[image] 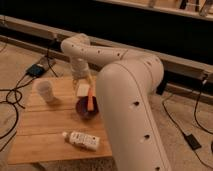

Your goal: Move the arm in a circular motion

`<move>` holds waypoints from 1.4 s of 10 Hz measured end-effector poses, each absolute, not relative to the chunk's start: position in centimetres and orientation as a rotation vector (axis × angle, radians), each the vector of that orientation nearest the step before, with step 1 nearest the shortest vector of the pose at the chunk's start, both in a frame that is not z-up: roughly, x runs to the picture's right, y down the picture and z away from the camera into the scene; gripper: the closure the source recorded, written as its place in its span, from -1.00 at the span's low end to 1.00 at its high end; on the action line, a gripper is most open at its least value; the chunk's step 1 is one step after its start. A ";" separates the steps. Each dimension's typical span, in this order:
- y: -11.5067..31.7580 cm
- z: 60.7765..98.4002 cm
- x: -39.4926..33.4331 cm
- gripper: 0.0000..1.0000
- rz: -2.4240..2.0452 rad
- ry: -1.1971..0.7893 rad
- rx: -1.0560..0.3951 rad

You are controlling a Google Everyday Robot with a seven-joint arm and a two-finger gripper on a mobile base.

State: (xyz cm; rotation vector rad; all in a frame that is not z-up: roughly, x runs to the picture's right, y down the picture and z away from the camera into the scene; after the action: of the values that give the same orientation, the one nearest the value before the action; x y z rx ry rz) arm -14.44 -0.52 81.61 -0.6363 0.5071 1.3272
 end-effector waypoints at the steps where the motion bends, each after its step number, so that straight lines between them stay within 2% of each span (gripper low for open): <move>1: 0.1 81.2 -16.3 -0.30 1.306 0.488 -0.653; 3: 2.7 79.3 -18.9 -0.30 1.296 0.496 -0.696; 7: 7.5 74.8 -19.1 -0.30 1.296 0.559 -0.776; 10: 9.4 72.0 -15.6 -0.30 1.364 0.621 -0.788; 14: 9.4 70.3 -8.7 -0.30 1.497 0.688 -0.724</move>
State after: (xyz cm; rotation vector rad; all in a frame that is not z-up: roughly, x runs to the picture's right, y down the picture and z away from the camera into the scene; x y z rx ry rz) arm -8.66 9.40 70.29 -0.7235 0.6884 1.4969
